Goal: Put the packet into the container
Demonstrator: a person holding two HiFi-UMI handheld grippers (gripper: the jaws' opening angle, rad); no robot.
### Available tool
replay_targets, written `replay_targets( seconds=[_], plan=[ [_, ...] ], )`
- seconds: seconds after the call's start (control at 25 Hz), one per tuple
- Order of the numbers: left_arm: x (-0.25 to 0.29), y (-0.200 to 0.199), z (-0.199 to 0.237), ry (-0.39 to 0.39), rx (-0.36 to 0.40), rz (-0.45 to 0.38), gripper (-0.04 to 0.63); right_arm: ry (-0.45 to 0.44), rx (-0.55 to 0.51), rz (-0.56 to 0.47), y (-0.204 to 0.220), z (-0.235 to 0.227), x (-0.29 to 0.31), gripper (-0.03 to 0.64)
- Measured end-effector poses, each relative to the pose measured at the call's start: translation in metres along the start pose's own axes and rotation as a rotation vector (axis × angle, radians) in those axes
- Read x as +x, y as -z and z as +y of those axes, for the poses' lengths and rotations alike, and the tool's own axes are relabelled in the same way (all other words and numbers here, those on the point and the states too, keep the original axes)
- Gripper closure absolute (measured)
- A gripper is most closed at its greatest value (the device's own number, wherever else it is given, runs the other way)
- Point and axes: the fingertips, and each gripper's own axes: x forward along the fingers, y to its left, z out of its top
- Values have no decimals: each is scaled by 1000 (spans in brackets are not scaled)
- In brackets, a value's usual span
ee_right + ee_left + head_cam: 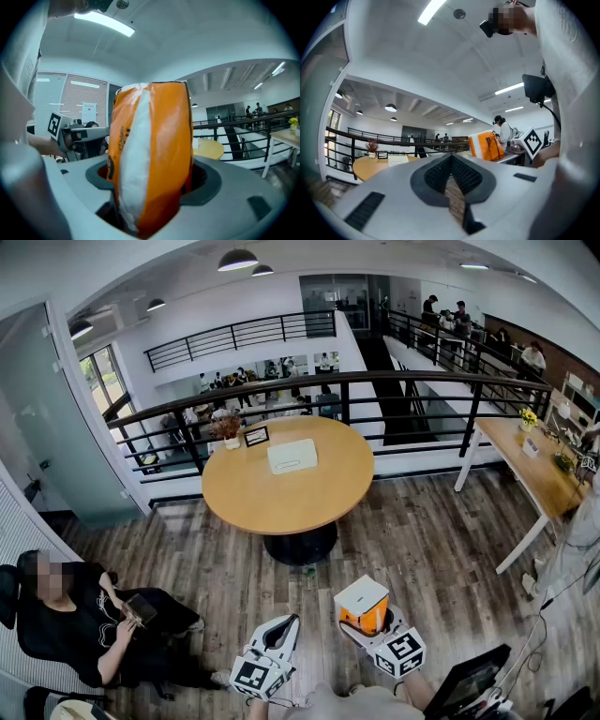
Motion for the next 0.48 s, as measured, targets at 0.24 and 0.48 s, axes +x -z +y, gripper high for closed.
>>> replay_targets(
  seconds=[0.24,0.48],
  plan=[
    [-2,0,-1,-6,-9,-4,591,-9,-5,8,1,3,1,245],
    [-3,0,-2,-15,-13,0,589,-15,-3,10,2,4,0,244]
  ],
)
